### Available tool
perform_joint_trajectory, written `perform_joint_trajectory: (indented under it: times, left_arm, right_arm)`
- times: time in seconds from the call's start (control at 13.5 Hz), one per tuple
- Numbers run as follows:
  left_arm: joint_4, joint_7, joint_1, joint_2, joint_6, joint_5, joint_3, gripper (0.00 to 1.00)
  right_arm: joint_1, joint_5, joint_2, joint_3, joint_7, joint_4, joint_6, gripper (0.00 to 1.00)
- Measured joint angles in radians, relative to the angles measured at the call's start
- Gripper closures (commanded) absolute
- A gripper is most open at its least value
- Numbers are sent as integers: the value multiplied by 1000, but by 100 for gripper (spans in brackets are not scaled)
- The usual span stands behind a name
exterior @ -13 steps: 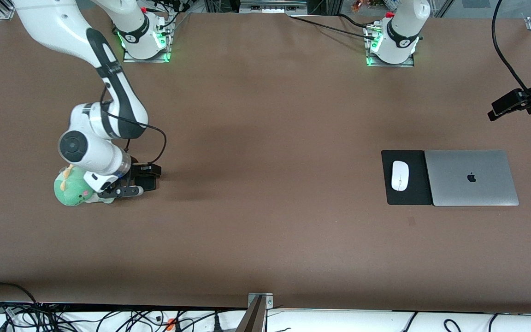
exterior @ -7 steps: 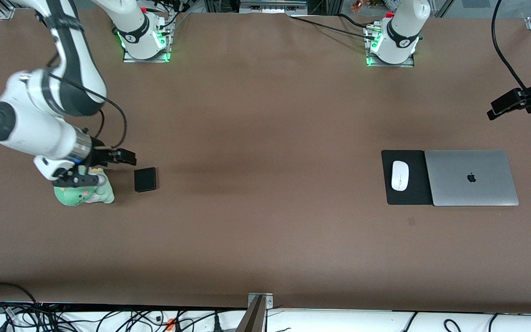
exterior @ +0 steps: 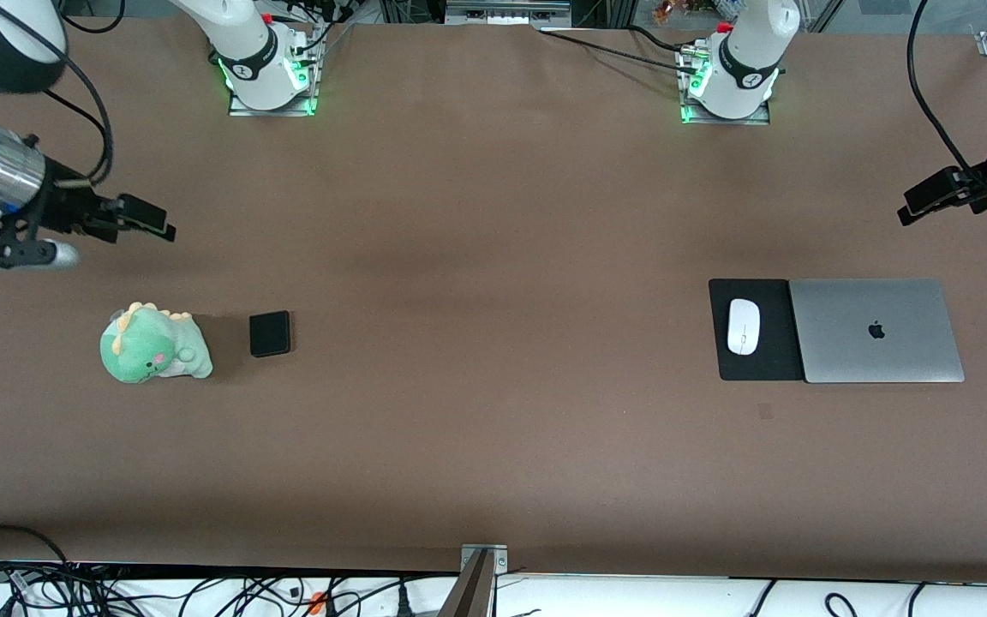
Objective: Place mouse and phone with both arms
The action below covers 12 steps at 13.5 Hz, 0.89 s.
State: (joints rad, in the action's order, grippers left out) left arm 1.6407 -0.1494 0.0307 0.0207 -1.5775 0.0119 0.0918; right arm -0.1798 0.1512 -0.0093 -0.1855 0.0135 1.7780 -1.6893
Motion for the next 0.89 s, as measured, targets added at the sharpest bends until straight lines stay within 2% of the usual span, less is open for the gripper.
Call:
perform_joint_trajectory:
  times: [0.15,0.3,0.37,0.89]
  left_arm:
    - [-1,0,0,0,-1,0,1,0]
    - [-1,0,0,0,-1,0,2,0]
    - [-2,0,0,0,-1,0,2,0]
    - [-2,0,0,0,-1,0,2,0]
  right_arm:
    - [59,-50,-21,32,0,-64,97,0]
    - [140,-113,-27,120,0,-124,169,0]
    - [155,-128,-27,143,0,-145,188,0]
    - [177,-156,-11,147,0,-244,187,0]
